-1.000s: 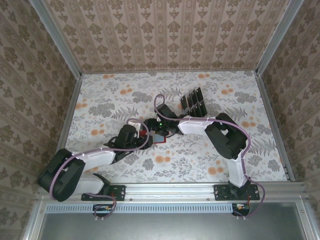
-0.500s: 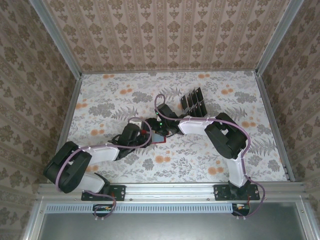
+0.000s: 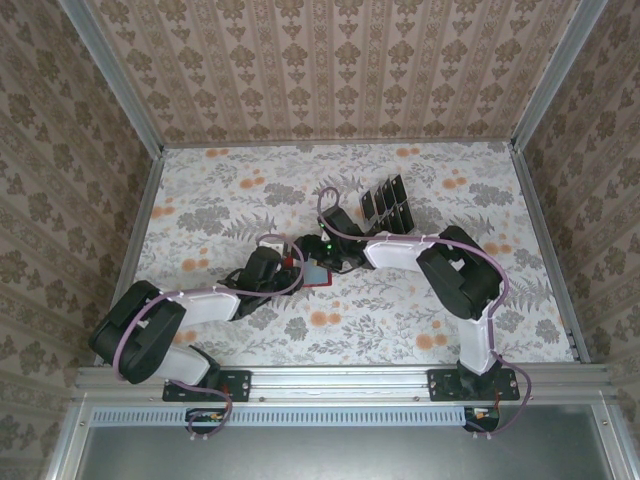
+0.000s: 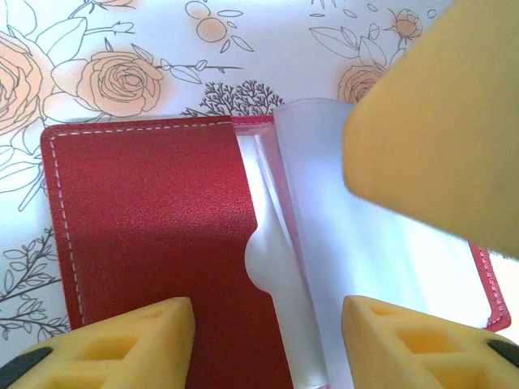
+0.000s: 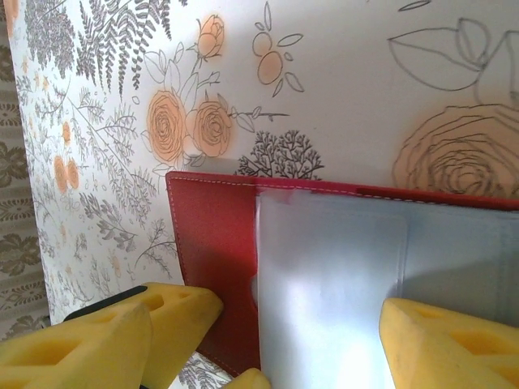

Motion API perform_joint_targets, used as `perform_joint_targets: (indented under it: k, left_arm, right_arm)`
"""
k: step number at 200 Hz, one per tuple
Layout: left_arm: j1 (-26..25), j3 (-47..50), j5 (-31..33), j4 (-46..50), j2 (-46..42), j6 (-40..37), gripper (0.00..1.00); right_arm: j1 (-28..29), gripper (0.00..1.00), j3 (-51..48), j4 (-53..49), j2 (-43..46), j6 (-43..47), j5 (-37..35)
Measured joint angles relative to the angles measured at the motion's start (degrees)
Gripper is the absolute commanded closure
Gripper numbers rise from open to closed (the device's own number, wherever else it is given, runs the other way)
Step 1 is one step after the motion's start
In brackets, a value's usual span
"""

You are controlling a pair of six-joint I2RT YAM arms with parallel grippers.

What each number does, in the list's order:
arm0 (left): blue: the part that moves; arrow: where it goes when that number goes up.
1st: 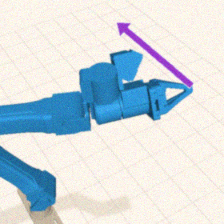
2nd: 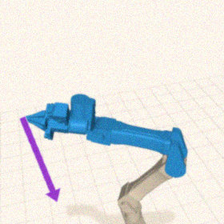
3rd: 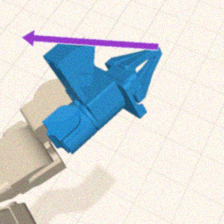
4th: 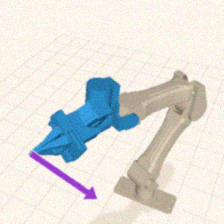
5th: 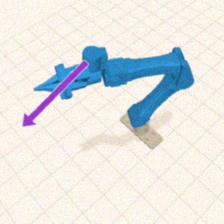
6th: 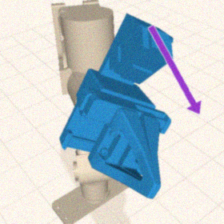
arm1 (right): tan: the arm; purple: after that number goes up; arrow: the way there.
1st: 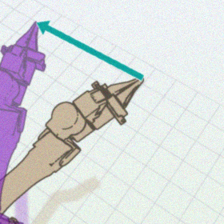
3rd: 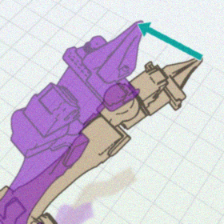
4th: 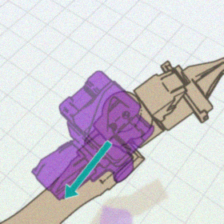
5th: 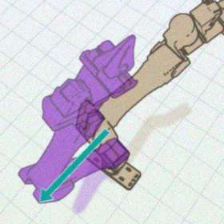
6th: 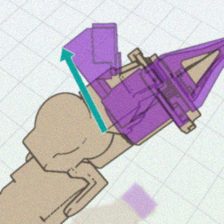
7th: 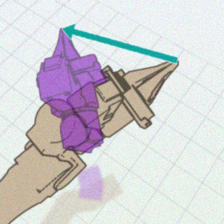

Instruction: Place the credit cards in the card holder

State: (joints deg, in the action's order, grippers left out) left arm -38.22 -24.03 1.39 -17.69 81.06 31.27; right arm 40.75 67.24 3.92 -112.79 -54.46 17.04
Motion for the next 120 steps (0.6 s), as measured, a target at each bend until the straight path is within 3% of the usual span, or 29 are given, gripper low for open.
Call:
perform_joint_targets:
  k: [48,120]
  left_arm:
    - [0.0,-0.02,0.17,-0.74,0.46,0.0,0.47]
    - [-0.39,0.52,-0.28,-2.08,-0.37,0.0,0.31]
  right_arm:
    - [-0.11,0.24,-1.2,0.68,0.59,-0.02,0.0]
    - [-0.07,0.24,-1.36,1.07,0.72,-1.11,0.22]
